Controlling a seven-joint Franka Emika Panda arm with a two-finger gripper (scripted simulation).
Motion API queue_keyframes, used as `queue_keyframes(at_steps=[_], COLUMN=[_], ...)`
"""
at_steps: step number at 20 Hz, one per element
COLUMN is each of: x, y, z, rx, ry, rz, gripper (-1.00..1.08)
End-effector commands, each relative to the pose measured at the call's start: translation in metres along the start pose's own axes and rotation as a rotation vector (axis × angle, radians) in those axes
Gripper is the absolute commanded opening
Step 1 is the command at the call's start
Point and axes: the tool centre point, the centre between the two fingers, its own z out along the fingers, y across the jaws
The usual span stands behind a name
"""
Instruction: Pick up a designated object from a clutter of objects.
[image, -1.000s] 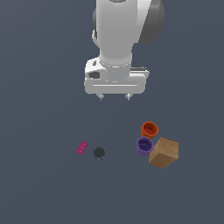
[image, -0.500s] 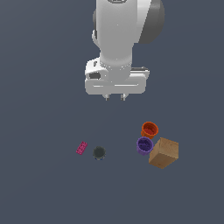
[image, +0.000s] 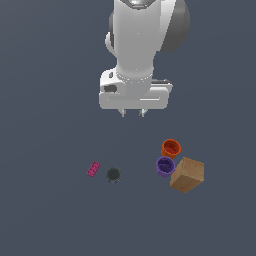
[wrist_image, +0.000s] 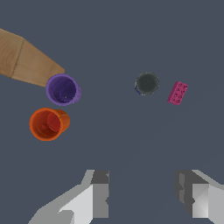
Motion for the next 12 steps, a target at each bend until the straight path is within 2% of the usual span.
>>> queue_keyframes(at_steps=[1, 12], x=[0.002, 0.014], y=[-0.003, -0.029], z=[0.004, 0.032], rx=[-0.005, -0.057], ry=[-0.003, -0.017], rz=[0.016, 0.153], gripper=[0.28, 0.28])
